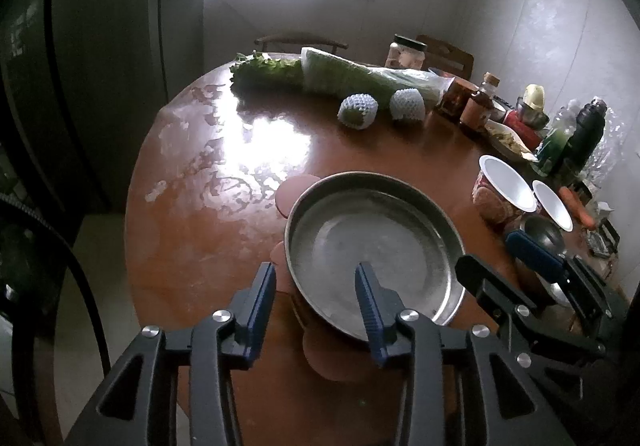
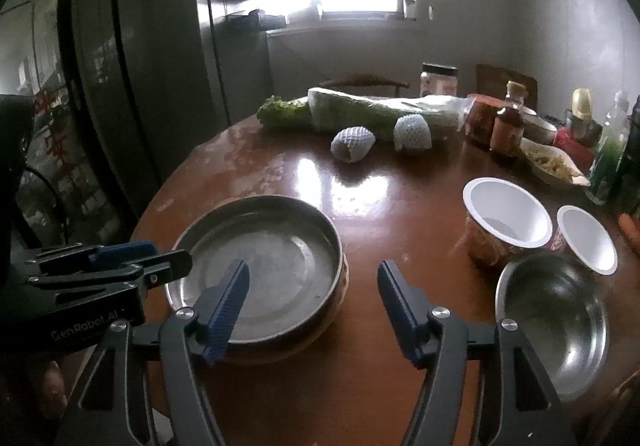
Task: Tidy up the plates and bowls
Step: 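Move the left tool to the large steel bowl and grip its rim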
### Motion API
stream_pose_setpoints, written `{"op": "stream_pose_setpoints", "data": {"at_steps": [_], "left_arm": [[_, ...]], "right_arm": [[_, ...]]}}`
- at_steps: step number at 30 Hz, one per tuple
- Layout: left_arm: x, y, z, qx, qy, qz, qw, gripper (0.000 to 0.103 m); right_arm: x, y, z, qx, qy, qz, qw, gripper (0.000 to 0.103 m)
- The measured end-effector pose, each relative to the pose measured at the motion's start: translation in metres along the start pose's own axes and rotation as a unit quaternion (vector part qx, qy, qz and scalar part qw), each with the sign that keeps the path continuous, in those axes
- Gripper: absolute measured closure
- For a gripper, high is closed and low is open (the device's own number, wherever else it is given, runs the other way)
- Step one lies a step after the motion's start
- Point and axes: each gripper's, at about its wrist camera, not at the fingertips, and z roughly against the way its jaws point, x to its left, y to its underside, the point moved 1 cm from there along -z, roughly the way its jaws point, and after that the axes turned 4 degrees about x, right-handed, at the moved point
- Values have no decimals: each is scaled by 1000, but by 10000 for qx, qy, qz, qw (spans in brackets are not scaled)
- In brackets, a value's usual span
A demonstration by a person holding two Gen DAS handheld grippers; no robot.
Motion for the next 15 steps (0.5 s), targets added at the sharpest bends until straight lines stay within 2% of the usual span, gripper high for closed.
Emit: {"op": "stream_pose_setpoints", "data": {"at_steps": [15], "left_arm": [[-29,-2,25,-206,55,-211,9995,58]], "right_arm": [[-13,-5,40,-534,167,-36,9984,34]]}}
